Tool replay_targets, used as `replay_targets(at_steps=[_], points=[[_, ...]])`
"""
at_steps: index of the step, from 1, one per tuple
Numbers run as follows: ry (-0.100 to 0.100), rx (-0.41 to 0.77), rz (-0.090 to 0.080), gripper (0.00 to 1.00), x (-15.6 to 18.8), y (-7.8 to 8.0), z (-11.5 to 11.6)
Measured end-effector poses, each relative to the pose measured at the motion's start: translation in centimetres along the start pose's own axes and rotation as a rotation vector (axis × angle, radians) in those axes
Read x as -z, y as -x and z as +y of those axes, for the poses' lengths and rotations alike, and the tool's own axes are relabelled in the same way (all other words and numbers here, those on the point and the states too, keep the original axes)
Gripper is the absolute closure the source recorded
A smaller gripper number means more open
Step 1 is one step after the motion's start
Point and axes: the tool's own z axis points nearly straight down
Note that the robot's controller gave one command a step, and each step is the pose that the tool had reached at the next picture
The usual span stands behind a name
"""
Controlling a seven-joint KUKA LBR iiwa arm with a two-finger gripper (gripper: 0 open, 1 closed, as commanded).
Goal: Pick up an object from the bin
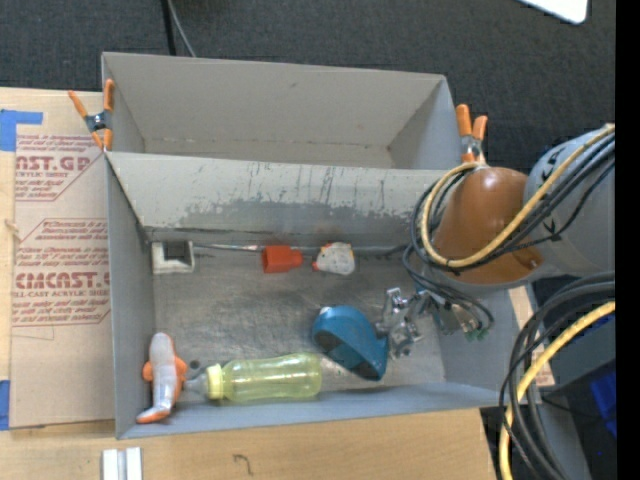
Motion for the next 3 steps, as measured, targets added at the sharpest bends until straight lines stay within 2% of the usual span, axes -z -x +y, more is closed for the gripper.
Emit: replay_targets(at_steps=[1,2,3], points=[[0.002,0.0,-0.001,0.0,0.0,0.1,0.1],[0.002,0.0,-0.001,0.0,0.0,0.1,0.1],[-0.002,0.314,-0.009,1.0,-0.6,0.9,6.9]])
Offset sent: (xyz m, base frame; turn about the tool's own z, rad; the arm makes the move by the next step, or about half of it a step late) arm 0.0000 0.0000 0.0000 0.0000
